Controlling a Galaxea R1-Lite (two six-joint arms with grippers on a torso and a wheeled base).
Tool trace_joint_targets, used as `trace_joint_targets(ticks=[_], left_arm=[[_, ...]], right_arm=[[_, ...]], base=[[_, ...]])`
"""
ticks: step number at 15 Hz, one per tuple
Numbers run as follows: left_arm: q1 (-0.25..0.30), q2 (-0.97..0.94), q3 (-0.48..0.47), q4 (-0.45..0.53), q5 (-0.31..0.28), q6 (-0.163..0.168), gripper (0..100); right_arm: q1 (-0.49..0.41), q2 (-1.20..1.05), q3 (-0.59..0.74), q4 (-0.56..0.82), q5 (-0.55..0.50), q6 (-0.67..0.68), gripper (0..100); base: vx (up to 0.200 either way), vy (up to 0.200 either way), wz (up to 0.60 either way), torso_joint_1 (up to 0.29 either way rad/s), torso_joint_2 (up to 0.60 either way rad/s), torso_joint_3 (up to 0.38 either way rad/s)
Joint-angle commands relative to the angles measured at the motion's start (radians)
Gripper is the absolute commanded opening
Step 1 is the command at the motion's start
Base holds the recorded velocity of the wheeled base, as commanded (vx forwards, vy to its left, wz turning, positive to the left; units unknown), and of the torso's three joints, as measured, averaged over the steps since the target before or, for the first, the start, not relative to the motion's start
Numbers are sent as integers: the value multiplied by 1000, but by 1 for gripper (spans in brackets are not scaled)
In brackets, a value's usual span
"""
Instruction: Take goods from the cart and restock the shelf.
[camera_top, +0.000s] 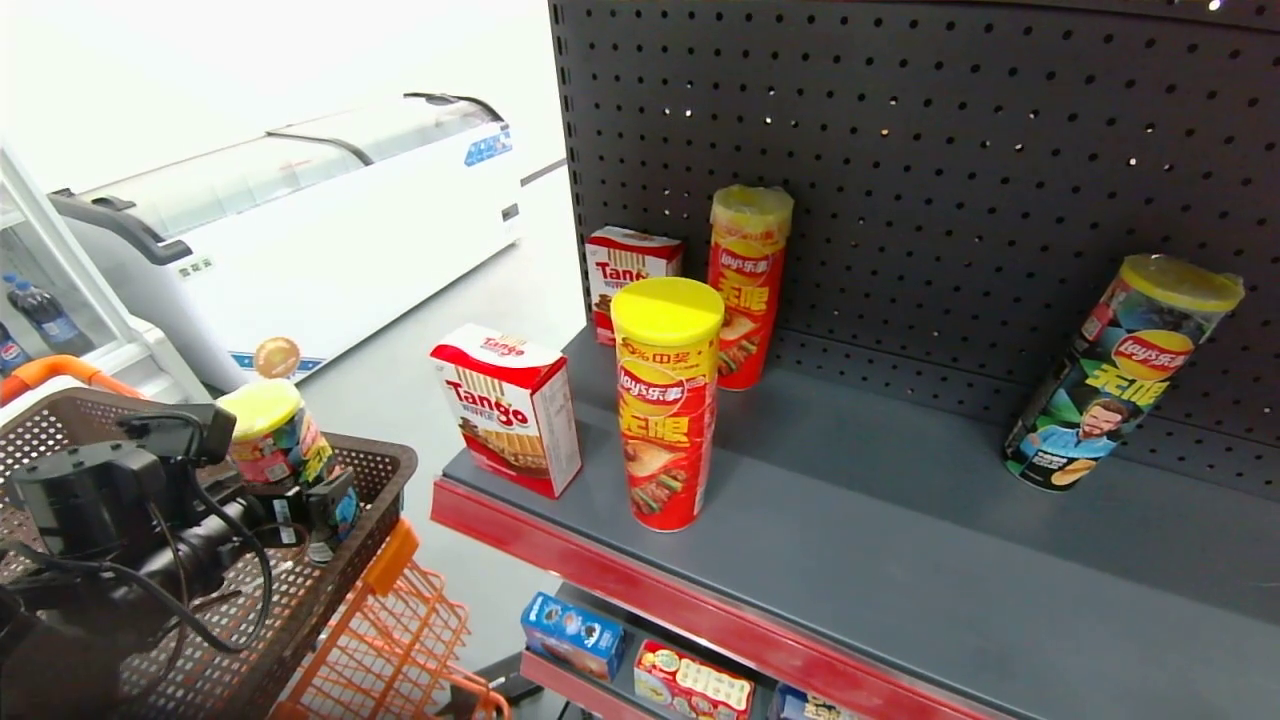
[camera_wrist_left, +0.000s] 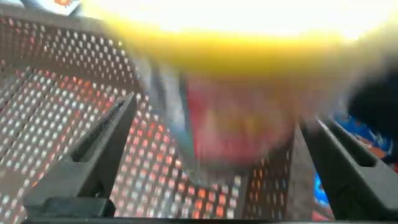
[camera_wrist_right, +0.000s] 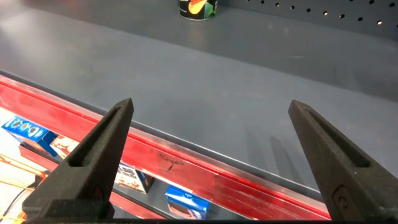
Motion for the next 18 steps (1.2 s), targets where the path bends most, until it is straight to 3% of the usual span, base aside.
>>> trace_joint_targets(ticks=[1,3,4,9,15,16,18], left_arm=[[0,65,-50,-19,-1,0,100],[-1,88,-67,-30,0,0,100],[-3,92,-76,-27,0,0,0],[-4,97,-100,-11,20,2,0],[-38,-43,-106,45,-13,20,0],[-49,-197,-93,188,-49,46,0],[-49,-309,-129,231,-69,56,0]], right_arm=[[0,1,0,0,0,-1,100],[1,1,0,0,0,-1,100],[0,1,0,0,0,-1,100],[0,1,0,0,0,-1,100],[1,1,0,0,0,-1,100],[1,1,0,0,0,-1,100],[1,1,0,0,0,-1,100]], base=[[0,0,0,0,0,0],[0,0,0,0,0,0],[0,0,0,0,0,0],[0,0,0,0,0,0],[0,0,0,0,0,0],[0,0,0,0,0,0],[0,0,0,0,0,0]])
